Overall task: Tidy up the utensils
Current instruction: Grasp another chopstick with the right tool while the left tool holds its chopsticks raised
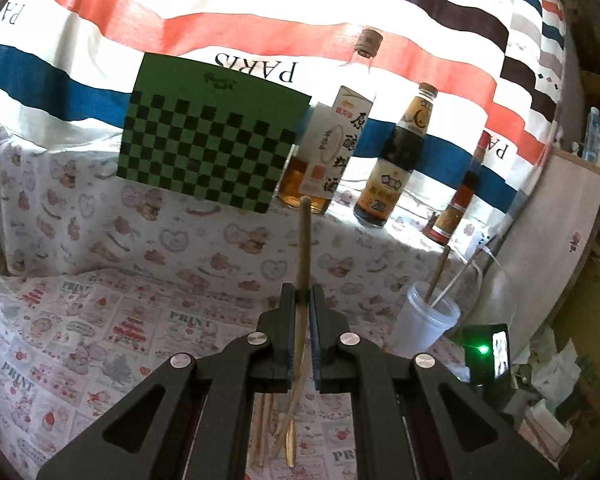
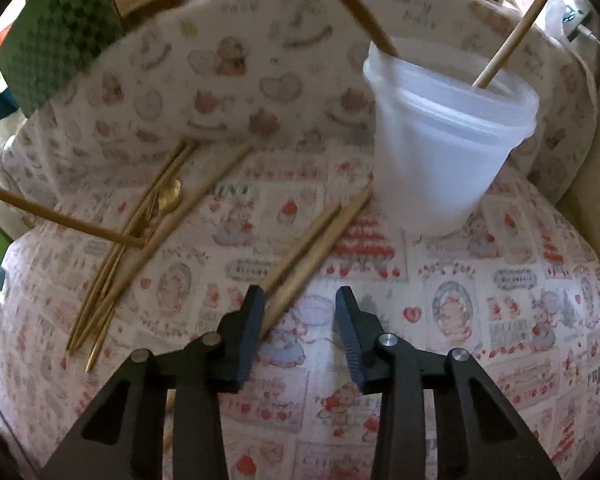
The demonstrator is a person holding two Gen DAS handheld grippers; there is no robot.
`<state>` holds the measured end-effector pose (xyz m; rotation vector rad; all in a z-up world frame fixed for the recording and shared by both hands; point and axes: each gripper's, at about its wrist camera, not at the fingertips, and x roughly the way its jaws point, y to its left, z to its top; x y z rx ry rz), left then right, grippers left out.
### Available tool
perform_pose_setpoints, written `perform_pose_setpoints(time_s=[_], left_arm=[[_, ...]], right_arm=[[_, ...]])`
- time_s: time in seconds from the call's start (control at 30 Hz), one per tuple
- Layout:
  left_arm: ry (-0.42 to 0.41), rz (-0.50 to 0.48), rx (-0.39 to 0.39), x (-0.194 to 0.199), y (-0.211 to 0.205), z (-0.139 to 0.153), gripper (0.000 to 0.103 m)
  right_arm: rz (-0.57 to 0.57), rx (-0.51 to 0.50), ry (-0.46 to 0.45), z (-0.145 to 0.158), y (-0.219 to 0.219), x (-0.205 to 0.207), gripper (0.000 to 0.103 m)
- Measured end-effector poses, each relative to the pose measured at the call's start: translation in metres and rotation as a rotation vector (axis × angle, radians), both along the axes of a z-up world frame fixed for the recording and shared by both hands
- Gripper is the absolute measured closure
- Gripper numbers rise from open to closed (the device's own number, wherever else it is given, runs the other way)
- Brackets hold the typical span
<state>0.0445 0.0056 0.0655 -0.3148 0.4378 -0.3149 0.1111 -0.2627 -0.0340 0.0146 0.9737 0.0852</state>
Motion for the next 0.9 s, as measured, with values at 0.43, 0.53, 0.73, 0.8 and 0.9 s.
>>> perform_pose_setpoints(time_s=[0.43, 0.53, 0.73, 0.8, 0.9], left_arm=[[-0.010, -0.011, 0.027, -0.002, -0.006, 0.000, 0.097], [-0.008, -0.010, 0.024, -0.002, -0.006, 0.000, 0.097], [-0.020, -0.005, 0.051, -0.003, -0.008, 0.000, 0.097], [-0.023, -0.003, 0.060, -0.004, -0.009, 0.000, 0.097], [-0.021, 0.001, 0.062, -0.004, -0.010, 0.001, 0.097]], right_arm=[[-0.035, 0.106, 0.013, -0.005, -0.011, 0.022, 0.082], [-0.036, 0.101, 0.014, -0.005, -0.011, 0.022, 0.082], [-0.043, 0.044, -0.001, -0.003, -0.006, 0.024, 0.082], [-0.039, 0.006, -0.009, -0.003, 0.002, 0.022, 0.082], [-0.028, -0.016, 0.000, -0.005, 0.009, 0.021, 0.083]])
